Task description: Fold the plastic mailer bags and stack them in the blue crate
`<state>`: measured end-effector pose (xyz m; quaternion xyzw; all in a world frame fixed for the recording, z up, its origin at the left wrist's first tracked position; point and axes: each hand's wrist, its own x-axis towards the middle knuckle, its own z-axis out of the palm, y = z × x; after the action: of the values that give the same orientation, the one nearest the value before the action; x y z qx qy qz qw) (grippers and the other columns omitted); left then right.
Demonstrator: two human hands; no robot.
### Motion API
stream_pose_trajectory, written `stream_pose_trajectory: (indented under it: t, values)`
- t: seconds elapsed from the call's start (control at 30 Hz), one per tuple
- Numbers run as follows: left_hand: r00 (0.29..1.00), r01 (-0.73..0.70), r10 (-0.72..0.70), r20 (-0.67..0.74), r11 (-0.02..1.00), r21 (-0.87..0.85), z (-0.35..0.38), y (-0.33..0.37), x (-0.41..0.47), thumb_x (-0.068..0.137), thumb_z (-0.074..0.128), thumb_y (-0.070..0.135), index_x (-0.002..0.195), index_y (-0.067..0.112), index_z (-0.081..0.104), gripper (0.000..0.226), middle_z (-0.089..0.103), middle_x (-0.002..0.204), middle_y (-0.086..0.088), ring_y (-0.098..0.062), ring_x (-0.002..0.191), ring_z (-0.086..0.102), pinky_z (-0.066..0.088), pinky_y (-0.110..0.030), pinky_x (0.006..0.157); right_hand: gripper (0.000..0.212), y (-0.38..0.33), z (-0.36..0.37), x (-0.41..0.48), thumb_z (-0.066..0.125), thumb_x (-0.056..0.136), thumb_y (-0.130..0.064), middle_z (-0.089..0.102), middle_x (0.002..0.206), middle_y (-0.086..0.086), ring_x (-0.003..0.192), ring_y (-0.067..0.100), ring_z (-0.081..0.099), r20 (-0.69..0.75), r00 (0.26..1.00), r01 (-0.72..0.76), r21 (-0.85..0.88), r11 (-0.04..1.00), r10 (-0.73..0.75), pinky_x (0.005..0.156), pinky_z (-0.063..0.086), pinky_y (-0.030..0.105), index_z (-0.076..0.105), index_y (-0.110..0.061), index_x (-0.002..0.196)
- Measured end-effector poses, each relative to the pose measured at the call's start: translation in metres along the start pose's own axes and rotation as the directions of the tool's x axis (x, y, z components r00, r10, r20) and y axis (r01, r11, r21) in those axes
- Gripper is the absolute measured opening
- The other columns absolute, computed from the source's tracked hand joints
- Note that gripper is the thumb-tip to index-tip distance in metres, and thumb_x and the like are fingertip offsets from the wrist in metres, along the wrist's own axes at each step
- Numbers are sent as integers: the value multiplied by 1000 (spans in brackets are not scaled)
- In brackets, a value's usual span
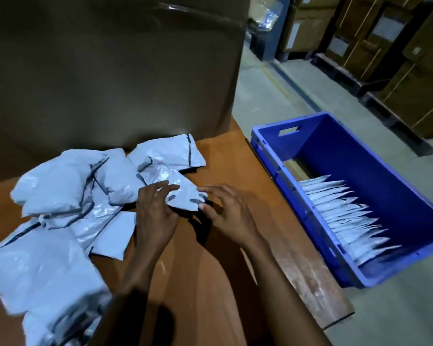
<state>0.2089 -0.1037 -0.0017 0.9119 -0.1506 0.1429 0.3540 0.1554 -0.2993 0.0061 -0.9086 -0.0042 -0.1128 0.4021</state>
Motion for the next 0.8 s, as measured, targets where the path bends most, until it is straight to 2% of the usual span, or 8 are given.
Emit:
stream_pose_trajectory:
  t: [0.13, 0.23, 0.3, 0.4, 0.57, 0.67, 0.73, 0.8]
  values:
    - [998, 25, -26, 66, 1000, 16, 13, -18, 3, 77, 32, 27, 119, 14, 75, 61, 62, 132, -11, -31, 124, 49, 50, -47, 100, 51, 2, 42, 13, 81, 81, -33, 56, 141, -7, 131, 16, 47, 100, 993, 78, -166, 983, -62, 101, 48, 37, 67, -37, 130]
    - [997, -37, 32, 71, 997, 63, 22, -28, -2, 81, 53, 3, 119, 15, 73, 44, 60, 133, -10, -33, 124, 50, 51, -52, 98, 21, 6, 54, 21, 72, 90, -22, 63, 130, -6, 124, 17, 53, 59, 993, 108, -127, 986, -102, 96, 51, 36, 77, -31, 108]
    - [998, -61, 57, 35, 988, 141, 26, -30, -3, 75, 66, -11, 120, 18, 72, 54, 60, 134, -11, -36, 125, 50, 48, -52, 99, 18, 11, 51, 24, 65, 93, -12, 68, 117, -4, 116, 19, 57, 31, 989, 147, -74, 986, -145, 92, 52, 40, 78, -22, 101]
    - [996, -56, 75, -57, 956, 289, 29, -21, -13, 72, 71, -8, 119, 20, 73, 55, 61, 135, -11, -38, 125, 50, 43, -52, 98, 16, 16, 32, 18, 66, 94, -2, 70, 105, -3, 107, 20, 61, -62, 966, 250, -22, 968, -251, 90, 52, 35, 77, -14, 99]
    - [953, -176, 254, -163, 907, 383, 40, 5, -37, 74, 78, 0, 102, 19, 77, 34, 70, 109, -5, -30, 109, 56, 40, -49, 92, 19, 48, -17, -15, 76, 87, 8, 73, 110, 6, 118, 22, 62, -132, 916, 379, -26, 925, -379, 103, 47, 29, 79, -7, 98]
    - [963, -208, 254, -94, 915, 346, 55, 19, -63, 80, 85, 22, 98, 20, 76, 21, 69, 104, 0, -25, 110, 58, 36, -44, 98, 25, 73, -35, -44, 66, 85, 4, 70, 118, 1, 127, 21, 57, -37, 952, 299, -68, 952, -302, 105, 47, 38, 78, -14, 97]
    - [984, -151, 172, -35, 930, 334, 62, 28, -85, 87, 79, 46, 102, 23, 75, 29, 68, 111, 2, -23, 118, 59, 33, -43, 103, 26, 81, -43, -64, 68, 82, -4, 68, 121, -11, 129, 10, 54, 14, 982, 188, -131, 973, -188, 106, 43, 41, 78, -26, 91]
    - [991, -103, 124, -41, 938, 332, 62, 40, -97, 89, 75, 50, 102, 22, 75, 31, 69, 109, 3, -22, 117, 61, 32, -43, 103, 24, 77, -53, -71, 68, 77, -11, 68, 119, -19, 125, 3, 55, 1, 992, 128, -143, 981, -129, 104, 39, 43, 76, -32, 84]
